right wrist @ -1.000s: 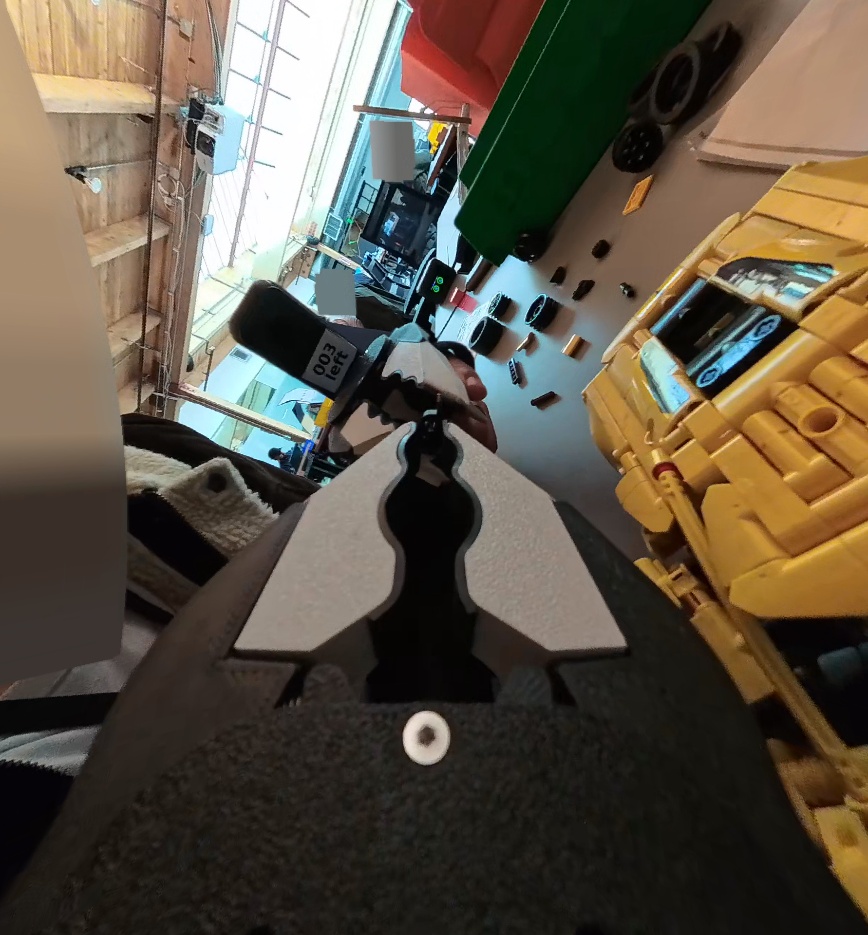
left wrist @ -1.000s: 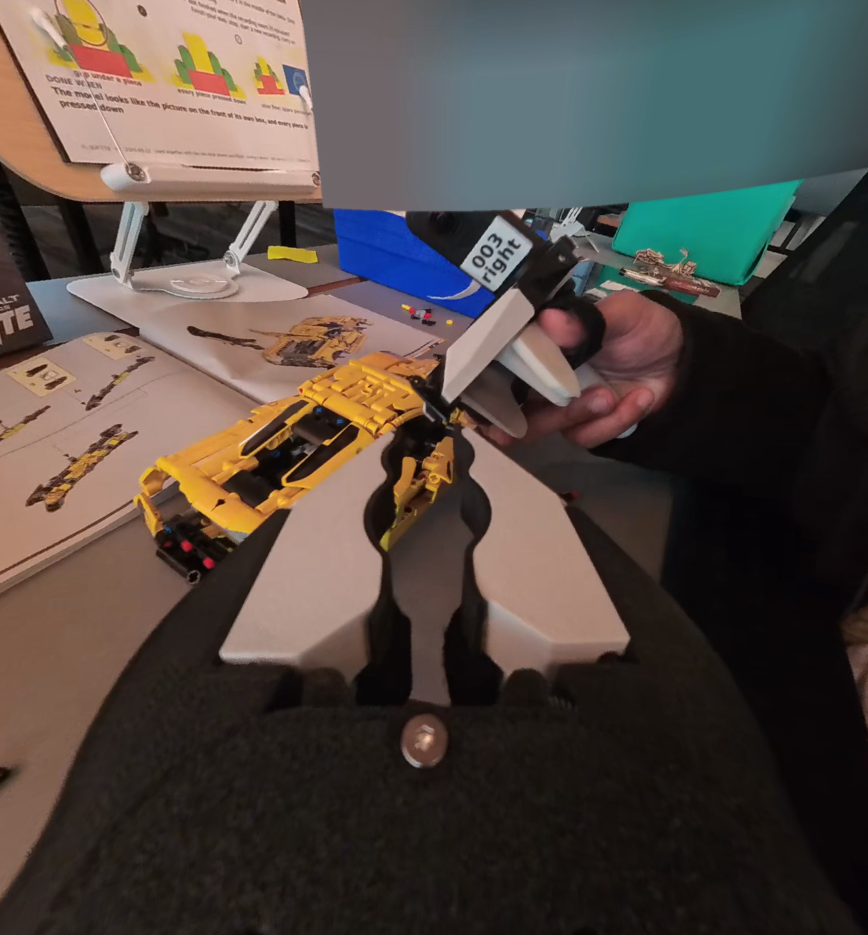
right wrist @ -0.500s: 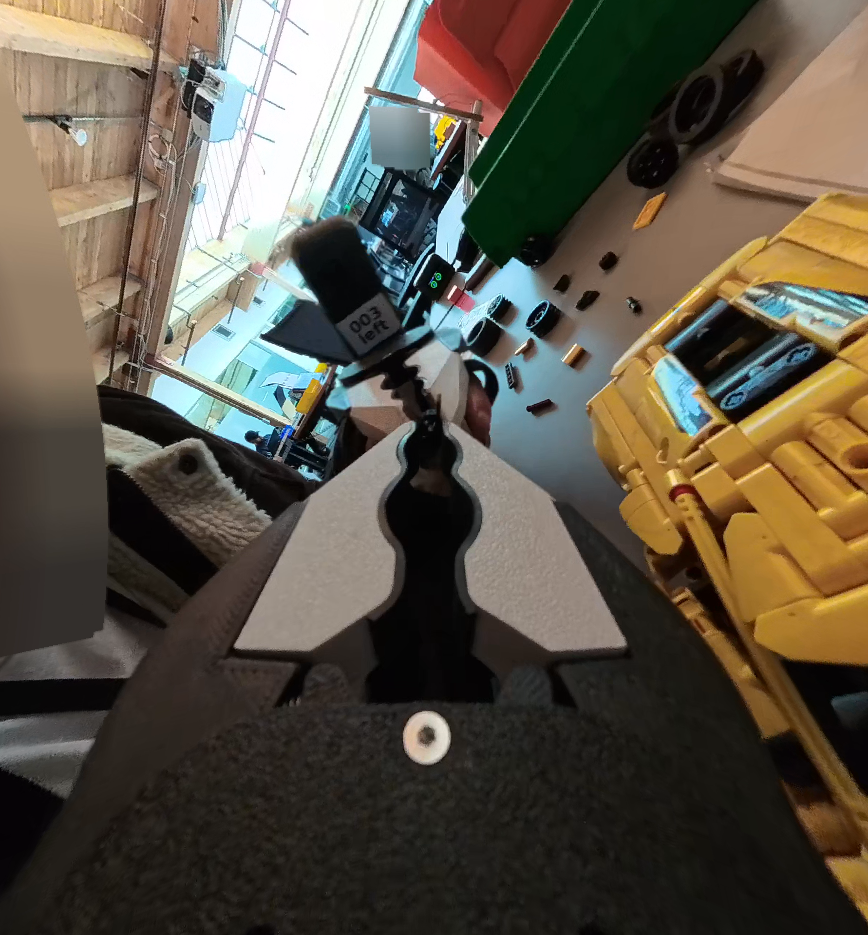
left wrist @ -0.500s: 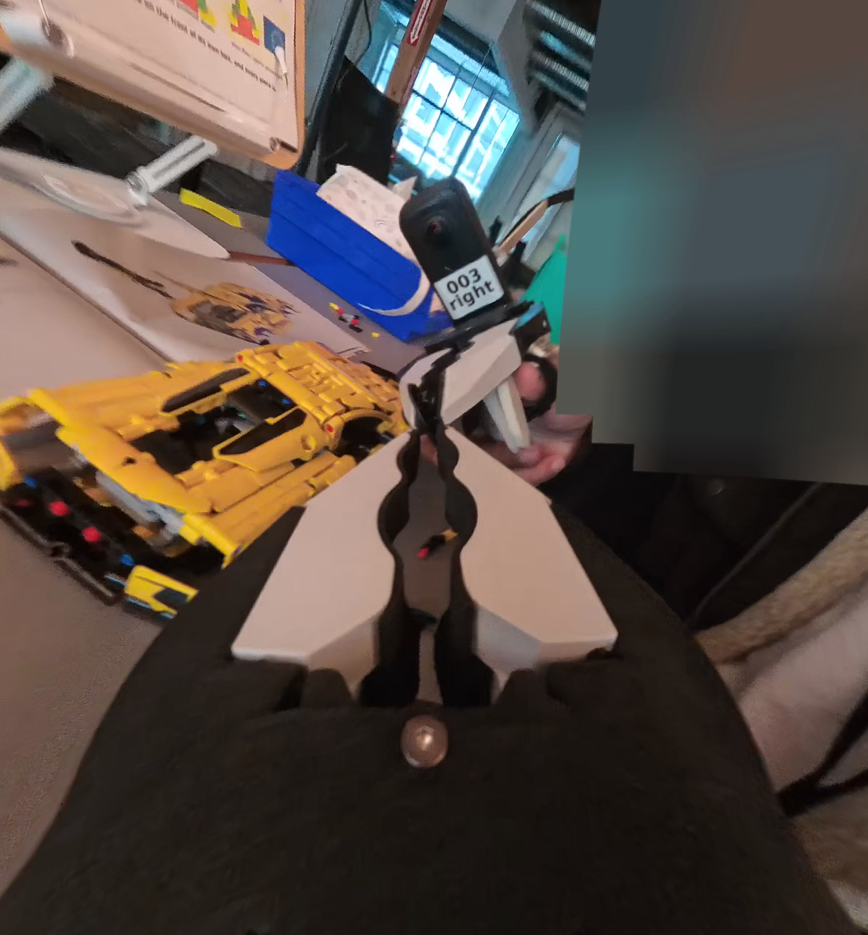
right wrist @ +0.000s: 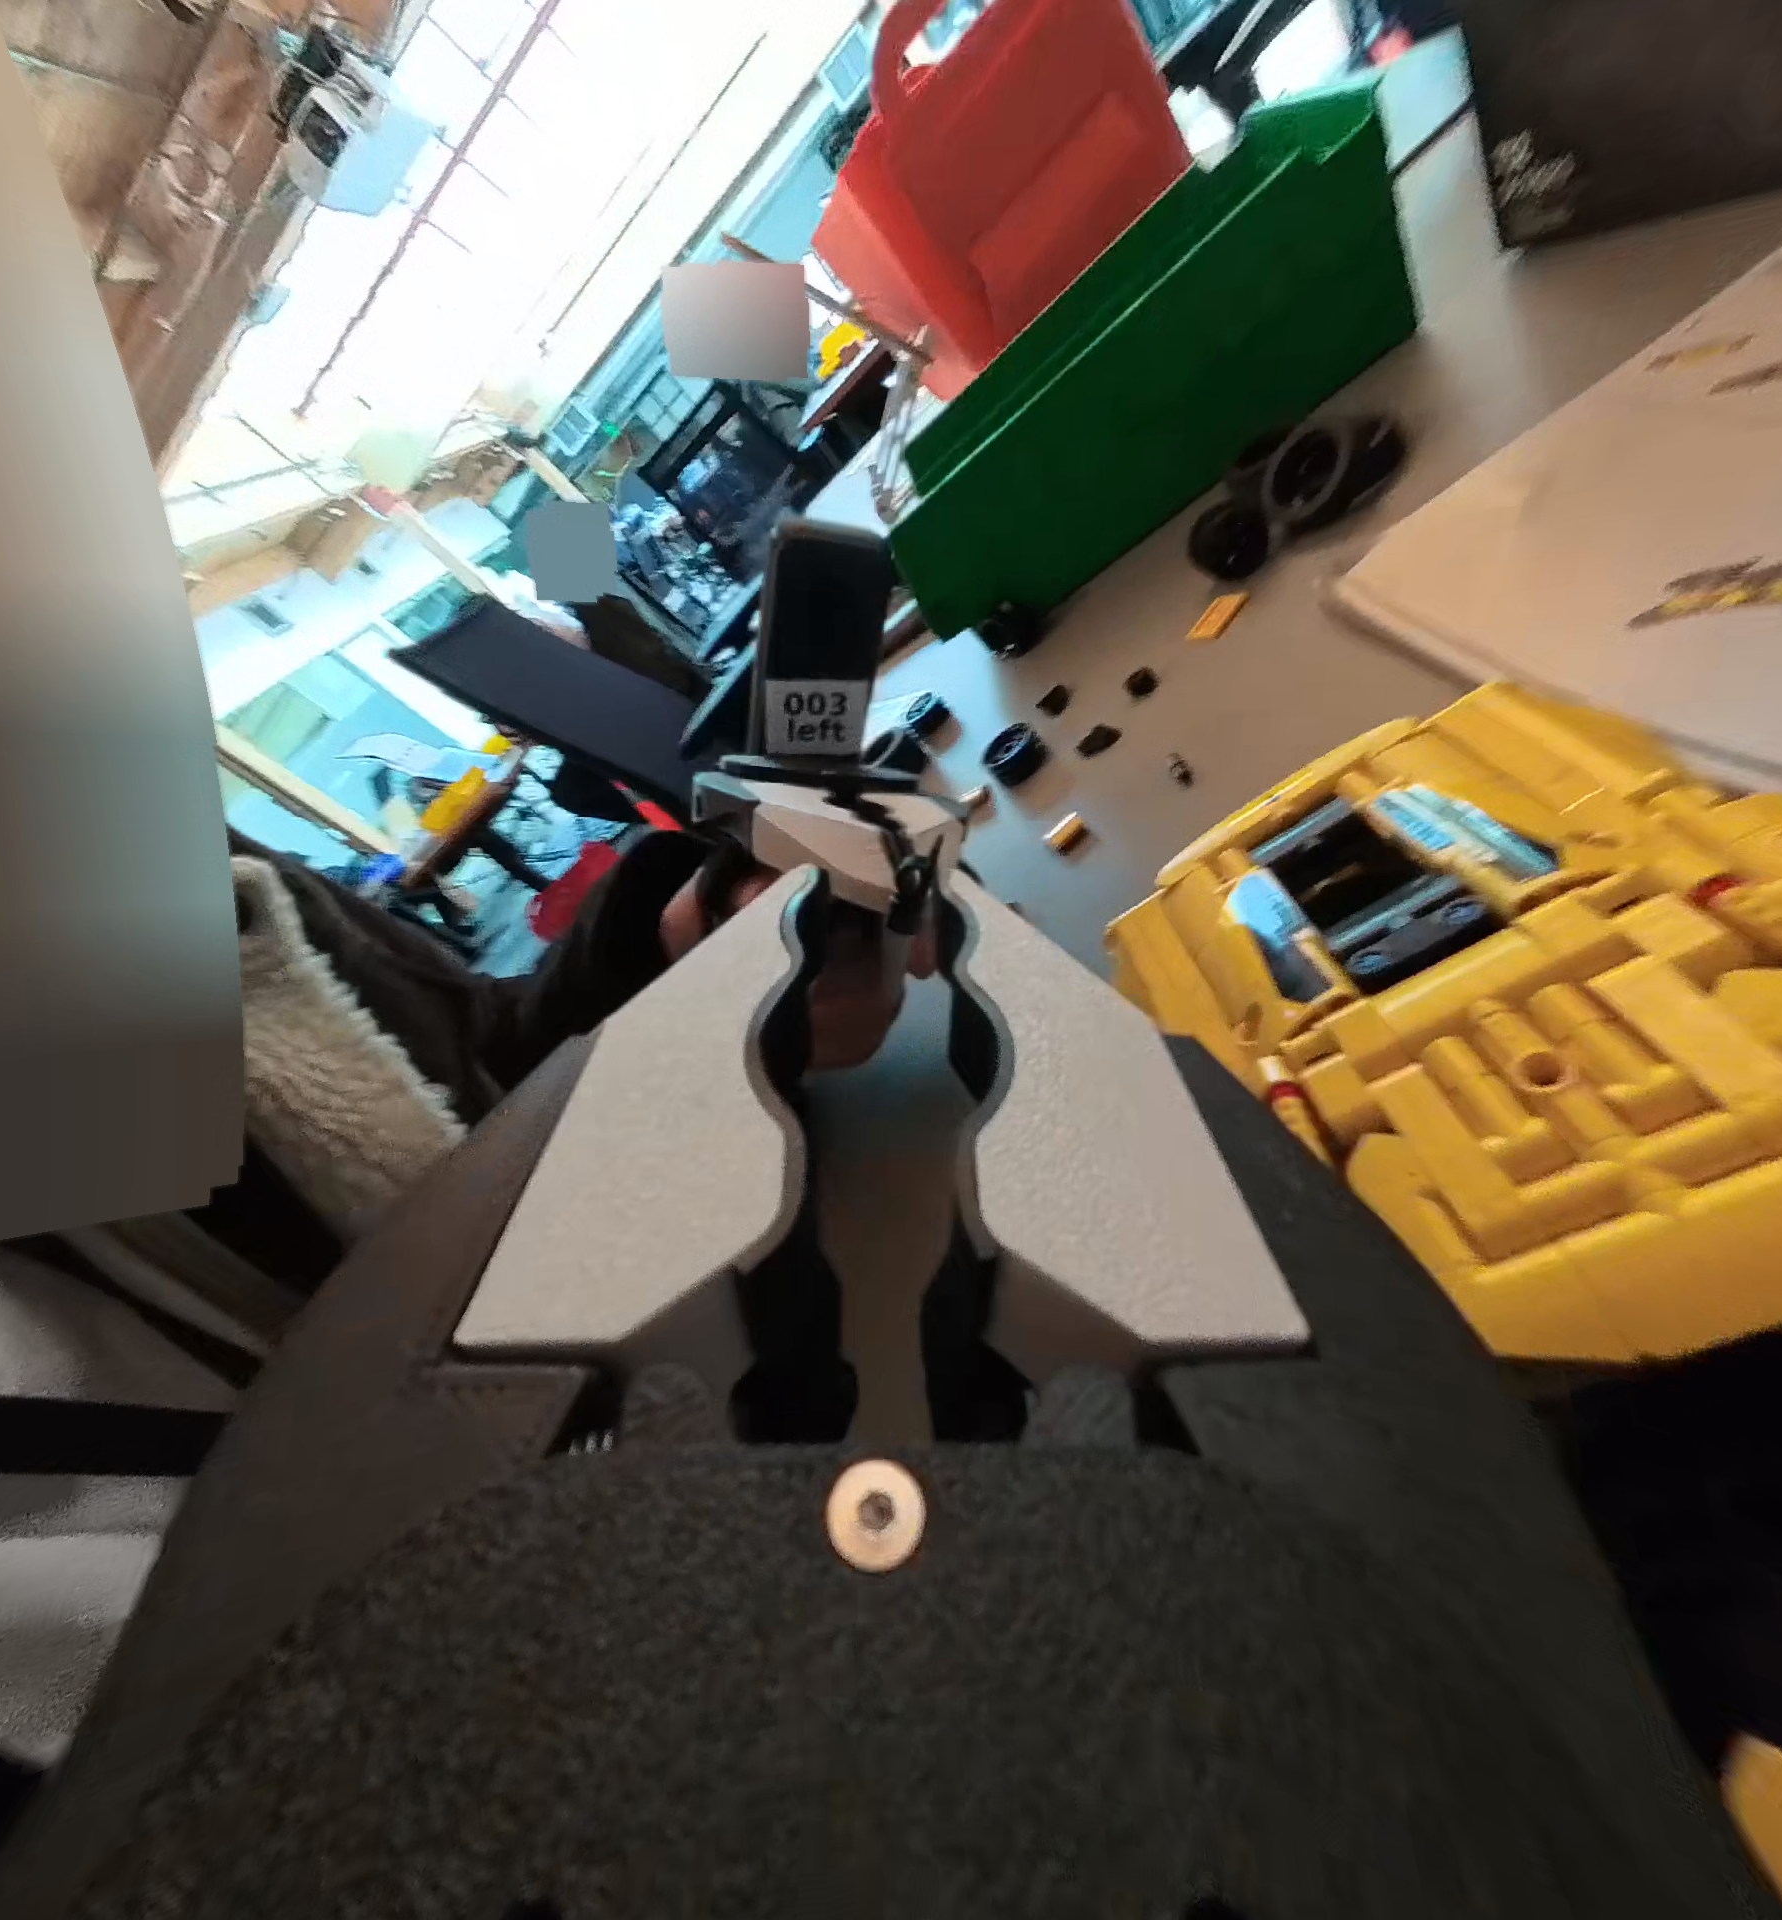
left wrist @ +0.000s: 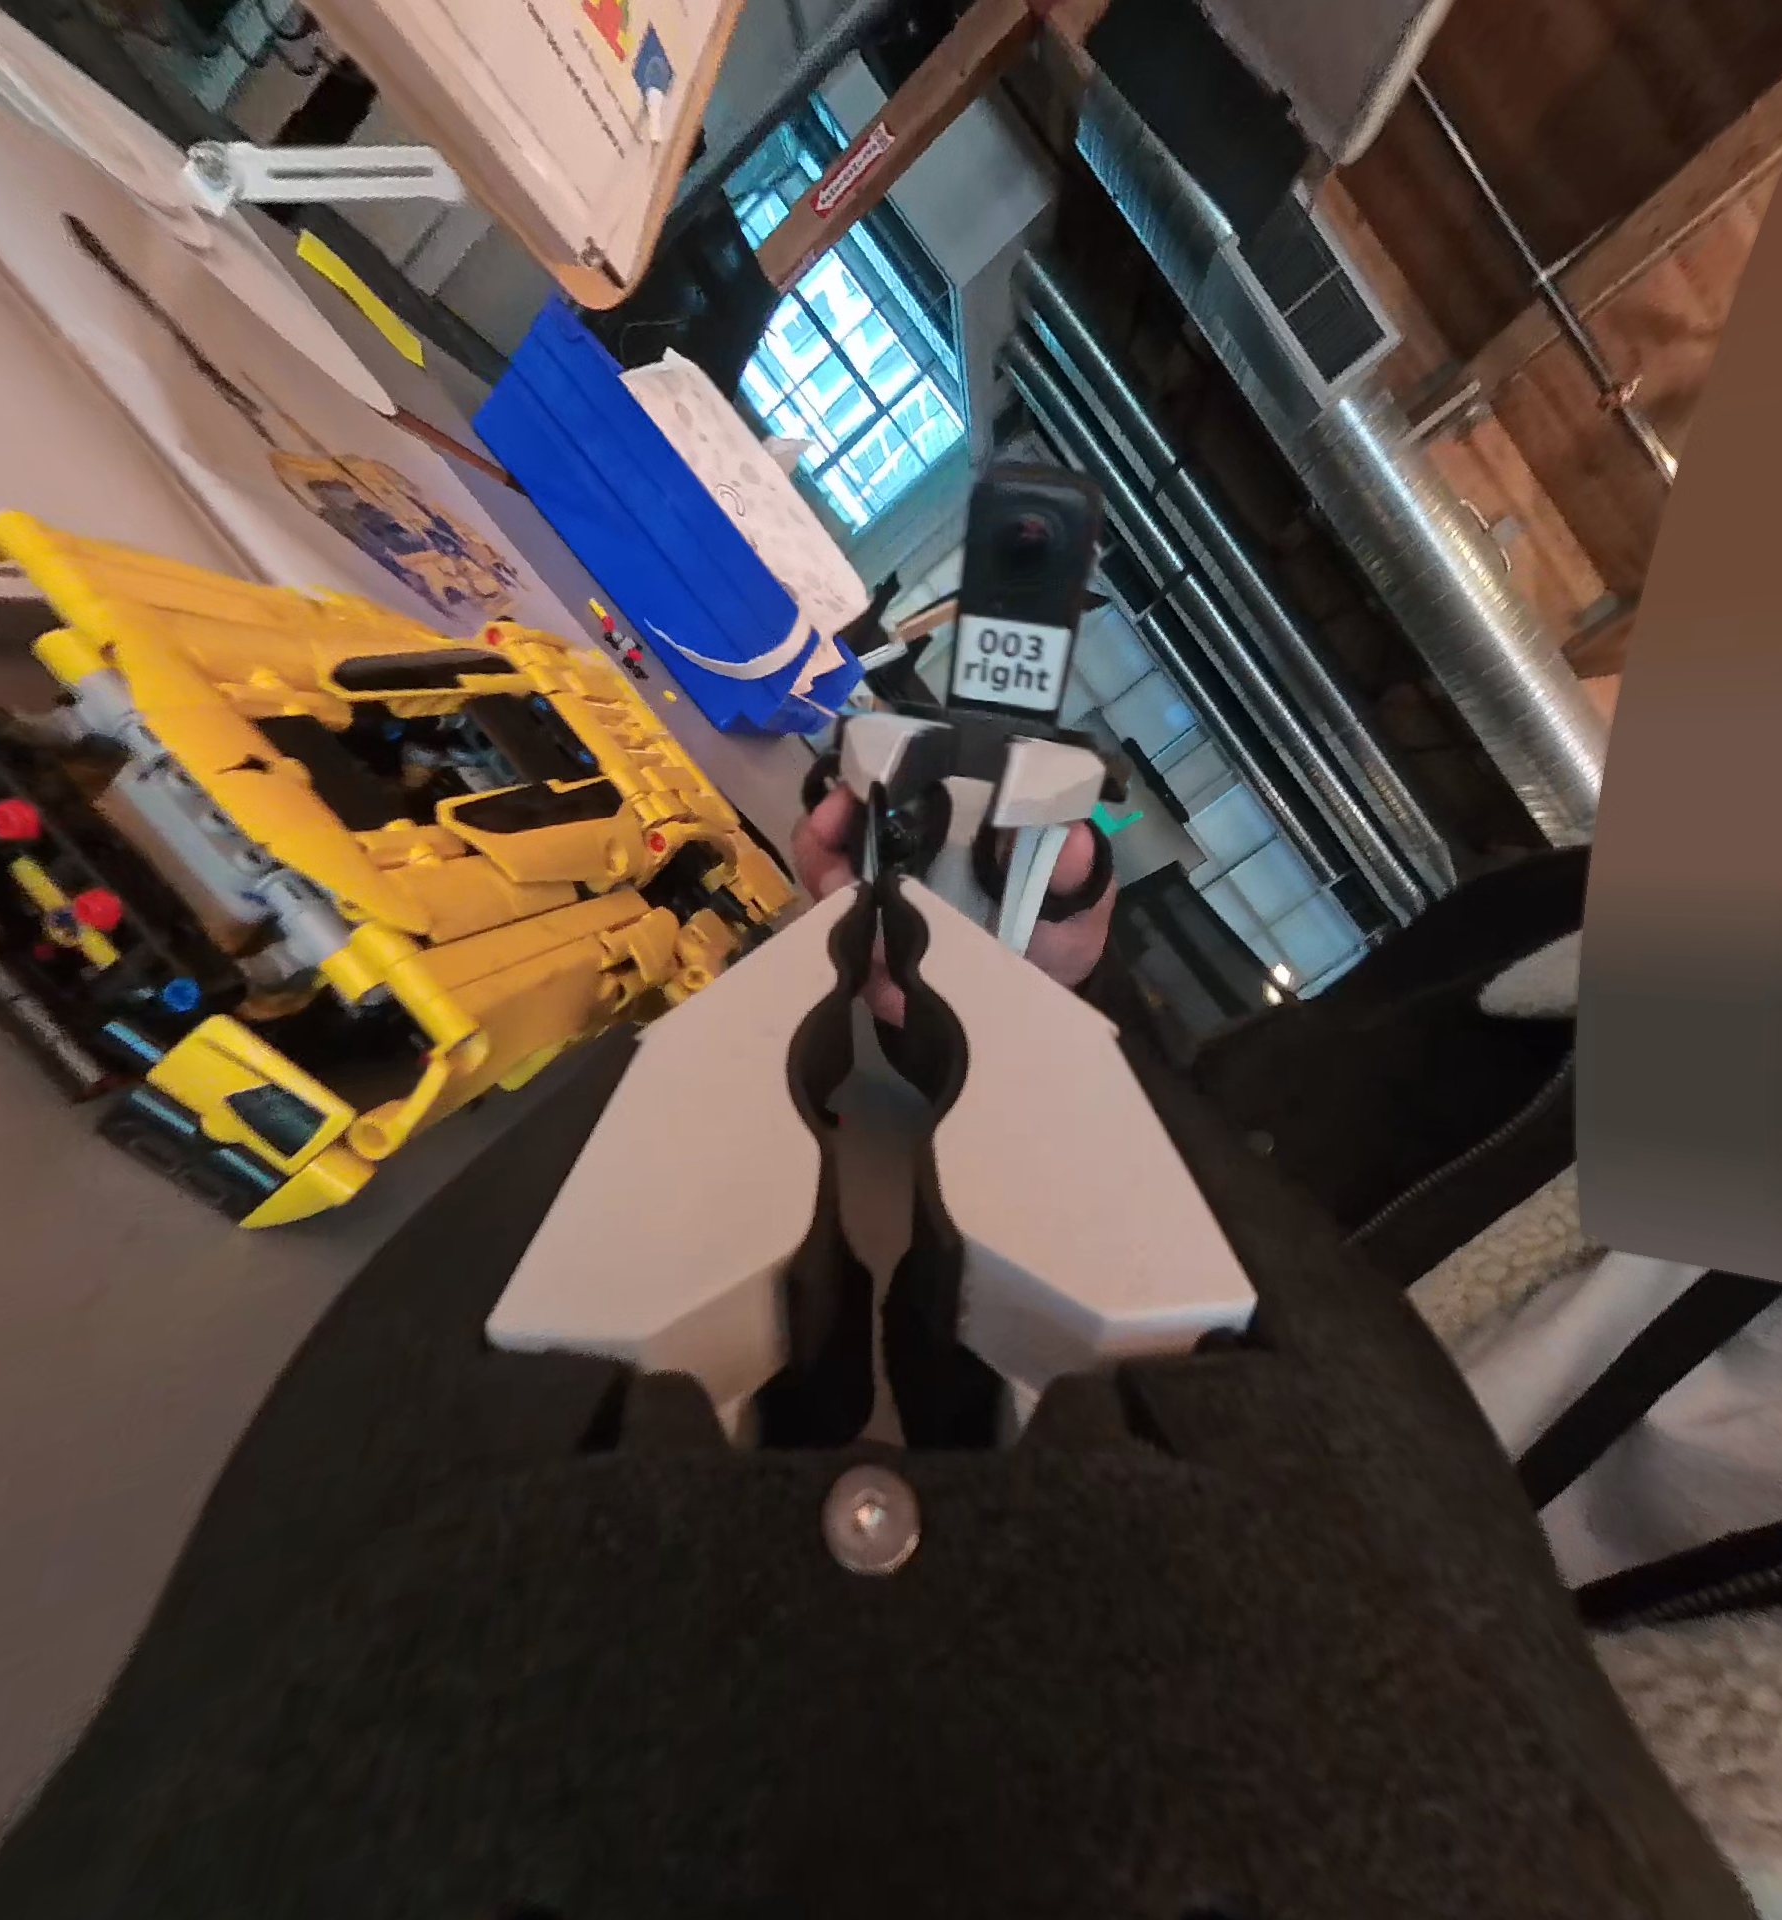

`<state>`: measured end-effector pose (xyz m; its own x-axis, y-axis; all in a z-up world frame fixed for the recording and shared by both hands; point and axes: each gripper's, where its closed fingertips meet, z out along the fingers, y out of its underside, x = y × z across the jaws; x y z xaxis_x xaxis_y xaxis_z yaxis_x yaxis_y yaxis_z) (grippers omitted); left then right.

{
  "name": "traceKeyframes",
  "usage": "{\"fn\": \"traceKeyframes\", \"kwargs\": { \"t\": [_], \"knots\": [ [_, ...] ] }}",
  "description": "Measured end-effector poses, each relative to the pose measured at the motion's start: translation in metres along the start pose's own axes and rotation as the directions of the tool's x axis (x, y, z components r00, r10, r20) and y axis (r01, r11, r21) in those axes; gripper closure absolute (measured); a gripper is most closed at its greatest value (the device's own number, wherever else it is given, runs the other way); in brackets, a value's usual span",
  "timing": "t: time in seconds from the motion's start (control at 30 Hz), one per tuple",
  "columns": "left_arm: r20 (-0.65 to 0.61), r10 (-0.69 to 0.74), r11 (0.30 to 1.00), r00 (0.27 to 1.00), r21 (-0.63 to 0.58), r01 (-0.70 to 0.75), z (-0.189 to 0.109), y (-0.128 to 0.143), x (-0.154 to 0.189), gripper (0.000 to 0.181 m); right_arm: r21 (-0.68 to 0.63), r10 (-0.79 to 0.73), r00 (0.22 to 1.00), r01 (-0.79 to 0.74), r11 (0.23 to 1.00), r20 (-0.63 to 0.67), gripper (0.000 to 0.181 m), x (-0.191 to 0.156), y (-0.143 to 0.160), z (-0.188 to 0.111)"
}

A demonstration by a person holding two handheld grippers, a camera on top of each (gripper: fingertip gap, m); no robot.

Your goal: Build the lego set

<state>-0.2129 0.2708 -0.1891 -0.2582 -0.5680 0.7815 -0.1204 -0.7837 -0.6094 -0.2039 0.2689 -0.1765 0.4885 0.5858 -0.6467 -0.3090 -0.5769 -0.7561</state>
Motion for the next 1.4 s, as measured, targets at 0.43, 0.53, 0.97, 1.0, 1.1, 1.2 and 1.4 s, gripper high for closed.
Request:
{"fn": "traceKeyframes", "kwargs": {
  "t": [0.43,0.53,0.97,1.0,1.1,1.2,1.4],
  "knots": [
    [0.253,0.025,1.000,0.967,0.008,-0.028,-0.013,-0.003,-0.040,0.181,-0.471,-0.533,0.695,0.307,0.827,-0.483,0.160,0.037,0.046,0.012],
    [0.235,0.013,1.000,0.972,0.017,-0.018,-0.012,-0.004,-0.038,0.181,-0.505,-0.559,0.649,0.296,0.811,-0.516,0.155,0.041,0.048,0.008],
    [0.220,-0.011,1.000,0.976,0.023,0.006,-0.012,-0.004,-0.037,0.181,-0.519,-0.543,0.668,0.264,0.813,-0.509,0.156,0.043,0.056,0.009],
    [0.220,-0.010,1.000,0.975,0.023,0.005,-0.013,-0.004,-0.038,0.181,-0.514,-0.541,0.677,0.271,0.814,-0.499,0.156,0.042,0.056,0.011],
    [0.230,0.008,1.000,0.973,0.022,-0.013,-0.013,-0.005,-0.037,0.181,-0.465,-0.539,0.697,0.321,0.825,-0.473,0.157,0.035,0.048,0.014],
    [0.238,0.042,0.999,0.970,0.017,-0.048,-0.014,-0.007,-0.036,0.180,-0.351,-0.527,0.708,0.398,0.848,-0.470,0.157,0.031,0.021,0.007],
    [0.270,0.115,0.993,0.956,-0.012,-0.116,-0.017,-0.008,-0.036,0.181,-0.343,-0.532,0.647,0.407,0.847,-0.546,0.155,0.065,-0.050,-0.047]
  ]
}}
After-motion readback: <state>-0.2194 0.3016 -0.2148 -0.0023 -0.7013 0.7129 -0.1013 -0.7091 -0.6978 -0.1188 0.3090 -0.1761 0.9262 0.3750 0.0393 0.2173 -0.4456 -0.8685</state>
